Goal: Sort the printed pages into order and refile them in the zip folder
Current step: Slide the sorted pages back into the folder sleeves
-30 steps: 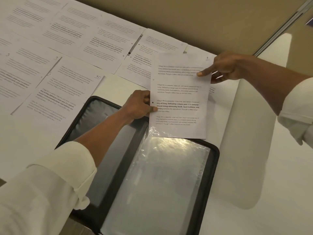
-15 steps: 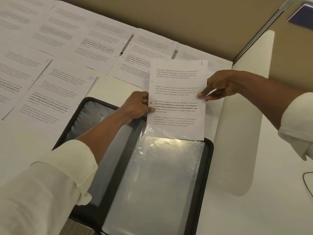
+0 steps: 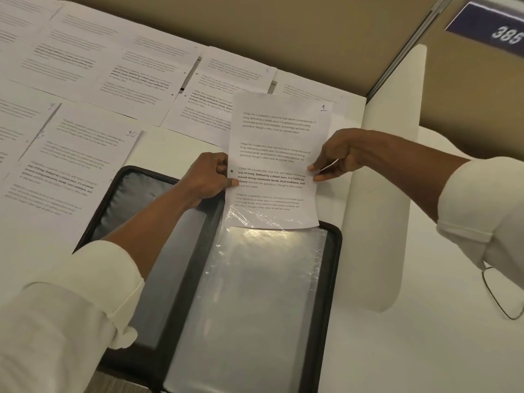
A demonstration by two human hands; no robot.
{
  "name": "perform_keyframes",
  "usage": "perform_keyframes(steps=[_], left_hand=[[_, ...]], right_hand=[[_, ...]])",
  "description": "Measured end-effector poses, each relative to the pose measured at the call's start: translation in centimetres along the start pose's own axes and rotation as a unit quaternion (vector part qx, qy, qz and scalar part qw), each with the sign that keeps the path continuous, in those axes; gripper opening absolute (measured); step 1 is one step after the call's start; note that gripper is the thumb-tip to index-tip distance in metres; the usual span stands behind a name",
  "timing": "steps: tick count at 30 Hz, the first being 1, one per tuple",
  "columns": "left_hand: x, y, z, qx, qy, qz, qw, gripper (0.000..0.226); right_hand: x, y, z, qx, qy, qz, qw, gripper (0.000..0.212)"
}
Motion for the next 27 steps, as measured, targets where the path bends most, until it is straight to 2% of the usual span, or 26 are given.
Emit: perform_keyframes(steps=[7,12,19,27], left_hand=[[-0.1,0.4,-0.4,-0.038,-0.013,0.022,0.999,0.038],[-0.1,0.4,-0.4,-0.044,-0.027,0.011,0.999,0.039],[0.1,0.3,-0.3,-0.016,-0.040,0.004,0.999,0.041],[-0.1,0.3,-0.1,-0.018,-0.034,0.002,0.999,0.041]], right_hand=[[-0.2,-0.6,0.7,0.023,0.005,0.030,0.999,0.017],[-0.5,-2.0,2.0,0.030,-0.011,0.021,0.999,0.031],[-1.1,-3.9,3.6,0.049,-0.022,0.033,0.998,0.040],[-1.3,-3.5,3.7,0.027,-0.025,0.047,0.998,0.037]])
Point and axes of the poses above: each hand's wrist, its own x-axis towards the middle knuckle, its own y-axis out of the back of the hand, z = x × y, the point moved 2 cm from there along x, towards the middle knuckle, and after that the axes turned 1 degree about z, right-handed, at the moved point
